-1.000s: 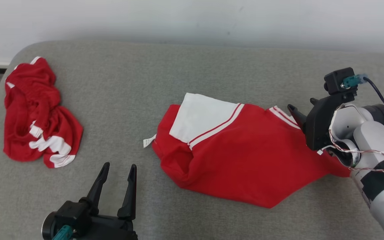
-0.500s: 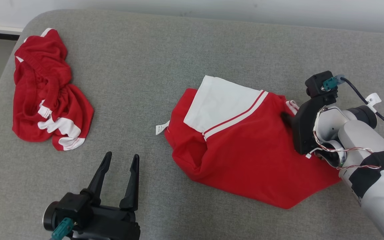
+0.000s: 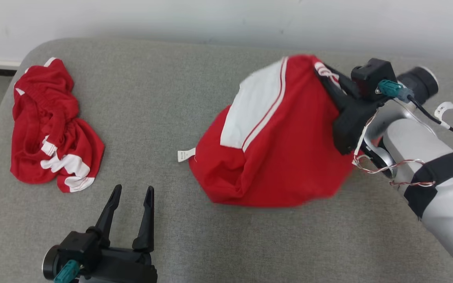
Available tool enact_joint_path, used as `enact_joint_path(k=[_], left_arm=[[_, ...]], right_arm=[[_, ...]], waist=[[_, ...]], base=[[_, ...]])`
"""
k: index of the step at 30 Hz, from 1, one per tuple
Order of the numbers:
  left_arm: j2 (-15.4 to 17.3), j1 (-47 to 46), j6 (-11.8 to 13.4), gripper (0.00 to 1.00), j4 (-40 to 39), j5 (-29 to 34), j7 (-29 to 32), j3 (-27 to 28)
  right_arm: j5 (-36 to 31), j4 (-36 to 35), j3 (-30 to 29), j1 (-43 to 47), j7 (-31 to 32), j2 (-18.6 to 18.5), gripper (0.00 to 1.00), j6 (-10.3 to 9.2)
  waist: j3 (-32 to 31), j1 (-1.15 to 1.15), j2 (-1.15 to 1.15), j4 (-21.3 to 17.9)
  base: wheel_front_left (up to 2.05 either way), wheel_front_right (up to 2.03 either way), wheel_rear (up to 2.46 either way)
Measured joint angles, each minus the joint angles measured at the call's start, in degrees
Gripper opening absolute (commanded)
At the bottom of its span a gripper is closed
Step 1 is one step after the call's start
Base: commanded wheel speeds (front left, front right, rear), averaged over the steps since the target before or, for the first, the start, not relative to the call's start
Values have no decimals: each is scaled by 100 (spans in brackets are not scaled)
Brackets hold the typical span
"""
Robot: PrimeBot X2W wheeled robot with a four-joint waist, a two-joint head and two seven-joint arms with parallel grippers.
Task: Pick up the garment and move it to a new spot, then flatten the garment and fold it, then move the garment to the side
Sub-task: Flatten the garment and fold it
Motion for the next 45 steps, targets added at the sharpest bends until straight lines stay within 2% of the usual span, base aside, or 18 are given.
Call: enact_joint_path(k=[3,6,11,16,17,18,19,26,31,34,39,45], left_arm=[[1,89,0,100,7,25,0,65],[1,141,-2,100,12,55,0,113],[2,243,1,100,22,55,0,149],[1,361,23,100,22,56,0,210],[-2,376,23,100,23,58,0,229],[-1,398,22,100,26,64,1,249],[2,421,22,100,30,66,0,266],[1,476,18,100,54,97,0,298],[0,601,20,100,70,96,0,312],[0,654,15,100,80,96,0,310],[1,654,-29,100,137,116,0,258],[0,632,-77,100,147,192,0,167]], right_arm=[[-246,86,110,-117,-750,78,0,0],[-519,166,194,1,-1092,76,0,0],[-522,401,103,912,-1139,-137,0,0],[-461,814,-323,1795,-1146,-324,0,0],[-425,928,-461,1951,-1154,-332,15,0],[-369,1068,-605,2089,-1133,-323,41,0],[-327,1204,-753,2218,-1132,-315,100,0],[-145,1448,-1319,2666,-1100,-185,100,0],[-97,1098,-1692,2742,-972,-171,100,0],[-8,848,-1719,2704,-597,-85,100,0],[344,494,-1507,2457,413,87,100,0],[710,425,-1324,1910,1266,59,100,0]], waist=[[-125,-1,0,-75],[-275,-1,0,-209],[-437,-1,0,-403],[-573,-1,-1,-641],[-600,-1,0,-690],[-626,-1,0,-736],[-654,-1,-1,-780],[-843,-1,-1,-975],[-1013,-1,-1,-1107],[-1061,-1,-1,-1144],[-1031,0,0,-1075],[-896,0,0,-881]], base=[[0,0,0],[0,0,0],[0,0,0],[0,0,0],[0,0,0],[0,0,0],[0,0,0],[0,0,0],[0,0,0],[0,0,0],[0,0,0],[0,0,0]])
